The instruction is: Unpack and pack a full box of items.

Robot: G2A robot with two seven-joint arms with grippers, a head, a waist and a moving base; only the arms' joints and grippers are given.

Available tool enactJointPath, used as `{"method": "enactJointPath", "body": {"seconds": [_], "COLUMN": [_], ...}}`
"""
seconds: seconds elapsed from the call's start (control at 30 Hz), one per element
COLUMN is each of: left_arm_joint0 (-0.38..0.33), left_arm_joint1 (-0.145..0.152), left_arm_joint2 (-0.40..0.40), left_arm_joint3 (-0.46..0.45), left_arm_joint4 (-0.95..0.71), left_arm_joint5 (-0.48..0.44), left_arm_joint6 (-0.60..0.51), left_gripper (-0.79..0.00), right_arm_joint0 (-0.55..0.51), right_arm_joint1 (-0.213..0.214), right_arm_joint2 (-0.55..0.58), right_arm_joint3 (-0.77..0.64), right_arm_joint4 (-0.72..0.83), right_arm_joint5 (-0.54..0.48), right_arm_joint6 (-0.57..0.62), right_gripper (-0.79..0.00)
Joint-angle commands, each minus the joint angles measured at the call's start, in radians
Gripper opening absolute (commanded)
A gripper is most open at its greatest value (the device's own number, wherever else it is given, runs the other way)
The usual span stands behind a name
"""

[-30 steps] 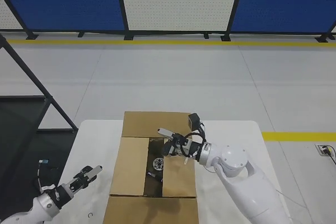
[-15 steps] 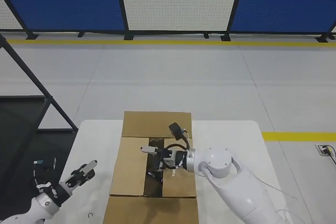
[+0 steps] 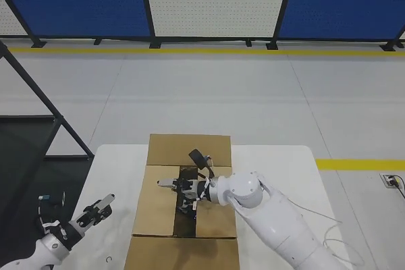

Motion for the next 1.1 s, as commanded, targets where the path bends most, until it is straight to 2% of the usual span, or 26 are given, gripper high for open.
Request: {"method": "enactJointPath", "body": {"seconds": [0.0, 0.5, 0.73, 0.93, 1.07], "left_arm_joint0": [0.000, 0.040, 0.080, 0.112, 0.112], "left_arm_joint1": [0.000, 0.000, 0.002, 0.002, 0.002], "left_arm_joint2": [0.000, -0.021, -0.071, -0.105, -0.105], "left_arm_joint3": [0.000, -0.014, -0.022, -0.025, -0.025], "left_arm_joint4": [0.000, -0.025, -0.049, -0.072, -0.072], "left_arm_joint5": [0.000, -0.018, -0.039, -0.044, -0.044], "left_arm_joint6": [0.000, 0.043, 0.057, 0.061, 0.061], "left_gripper": [0.000, 0.000, 0.000, 0.000, 0.000], "right_arm_joint0": [0.003, 0.015, 0.064, 0.127, 0.136], "right_arm_joint1": [-0.004, -0.042, -0.097, -0.166, -0.173], "right_arm_joint2": [0.001, 0.006, -0.054, -0.123, -0.129], "right_arm_joint3": [0.002, -0.062, -0.017, 0.099, 0.117], "right_arm_joint4": [0.006, 0.038, 0.080, 0.133, 0.137], "right_arm_joint5": [-0.024, -0.130, -0.173, -0.246, -0.251], "right_arm_joint6": [0.002, -0.088, -0.153, -0.160, -0.146], "right_gripper": [0.000, 0.000, 0.000, 0.000, 0.000]}}
